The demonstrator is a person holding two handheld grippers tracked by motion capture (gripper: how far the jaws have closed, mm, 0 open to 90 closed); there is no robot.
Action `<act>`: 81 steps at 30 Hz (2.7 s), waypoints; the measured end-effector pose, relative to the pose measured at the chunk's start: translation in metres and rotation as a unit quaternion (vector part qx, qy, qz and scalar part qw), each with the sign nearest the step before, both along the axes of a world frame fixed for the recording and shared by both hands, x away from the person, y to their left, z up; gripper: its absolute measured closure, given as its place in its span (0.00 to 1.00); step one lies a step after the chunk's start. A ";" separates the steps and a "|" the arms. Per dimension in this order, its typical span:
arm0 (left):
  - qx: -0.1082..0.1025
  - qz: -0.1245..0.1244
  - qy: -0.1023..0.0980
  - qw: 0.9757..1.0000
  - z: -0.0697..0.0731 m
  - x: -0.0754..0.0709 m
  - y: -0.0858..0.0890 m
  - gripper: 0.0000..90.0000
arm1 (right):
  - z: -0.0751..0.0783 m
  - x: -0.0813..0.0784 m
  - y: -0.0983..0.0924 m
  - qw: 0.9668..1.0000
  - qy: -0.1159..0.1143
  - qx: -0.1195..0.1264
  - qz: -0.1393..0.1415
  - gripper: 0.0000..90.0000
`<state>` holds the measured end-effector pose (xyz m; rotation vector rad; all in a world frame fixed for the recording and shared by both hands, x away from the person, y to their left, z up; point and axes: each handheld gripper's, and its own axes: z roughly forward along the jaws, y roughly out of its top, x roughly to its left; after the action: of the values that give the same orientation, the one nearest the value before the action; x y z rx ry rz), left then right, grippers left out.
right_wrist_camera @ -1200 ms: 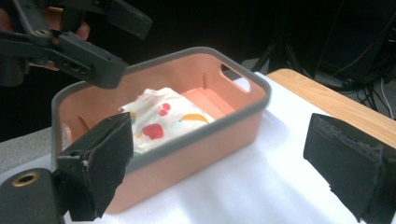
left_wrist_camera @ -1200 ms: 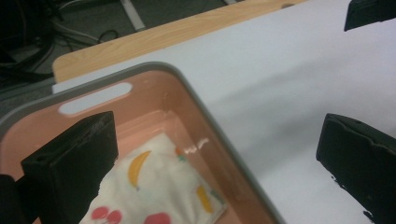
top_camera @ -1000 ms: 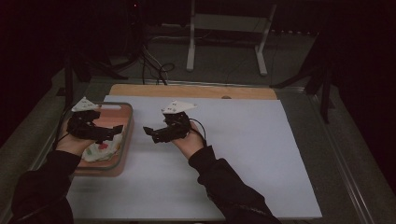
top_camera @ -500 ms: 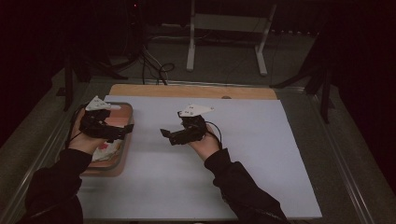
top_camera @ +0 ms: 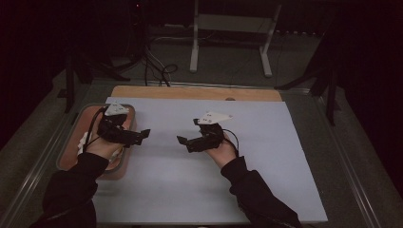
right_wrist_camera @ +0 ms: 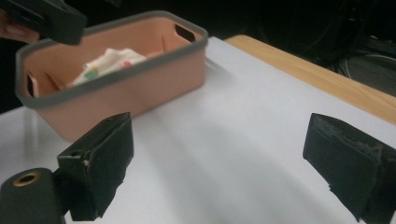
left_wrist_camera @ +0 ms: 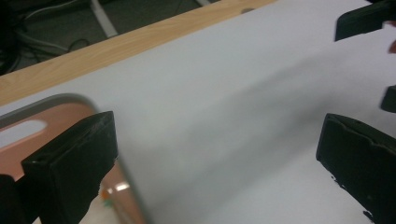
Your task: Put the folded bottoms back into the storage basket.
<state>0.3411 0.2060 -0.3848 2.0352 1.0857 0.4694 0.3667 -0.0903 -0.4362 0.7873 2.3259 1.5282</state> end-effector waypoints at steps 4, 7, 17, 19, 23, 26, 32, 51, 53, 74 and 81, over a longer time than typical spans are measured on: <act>0.007 -0.010 -0.003 1.000 -0.004 -0.002 -0.016 0.00 | -0.008 0.000 -0.019 1.000 0.007 -0.004 -0.008 0.10; 0.006 -0.013 -0.001 1.000 -0.007 -0.002 -0.022 0.00 | -0.010 -0.001 -0.025 1.000 0.009 -0.008 -0.008 0.10; 0.002 -0.010 -0.006 1.000 -0.019 -0.006 -0.053 0.00 | -0.022 -0.011 -0.050 1.000 0.016 -0.011 -0.001 0.10; -0.001 -0.014 -0.007 1.000 -0.020 -0.006 -0.055 0.00 | -0.023 -0.011 -0.051 1.000 0.018 -0.009 0.001 0.10; 0.008 -0.028 -0.001 1.000 -0.031 -0.009 -0.063 0.00 | -0.028 -0.019 -0.058 1.000 0.015 -0.006 0.016 0.10; 0.009 -0.037 0.000 0.999 -0.037 -0.012 -0.069 0.00 | -0.032 -0.022 -0.063 1.000 0.016 -0.008 0.021 0.10; 0.017 -0.051 -0.004 0.999 -0.048 -0.021 -0.079 0.00 | -0.042 -0.031 -0.069 0.999 0.017 -0.014 0.041 0.10; 0.023 -0.092 -0.004 0.995 -0.072 -0.042 -0.082 0.00 | -0.057 -0.052 -0.086 0.996 0.028 -0.024 0.077 0.10; 0.024 -0.093 -0.003 0.995 -0.074 -0.046 -0.081 0.00 | -0.058 -0.053 -0.088 0.996 0.028 -0.028 0.081 0.10; 0.037 -0.123 -0.009 0.992 -0.099 -0.077 -0.069 0.00 | -0.076 -0.083 -0.132 0.993 0.045 -0.054 0.093 0.10; 0.038 -0.126 -0.012 0.991 -0.102 -0.085 -0.058 0.00 | -0.076 -0.091 -0.152 0.994 0.053 -0.059 0.081 0.10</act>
<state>0.2560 0.1480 -0.4870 2.1915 0.7910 0.4094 0.2759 -0.2424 -0.5124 0.6804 2.5874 1.4247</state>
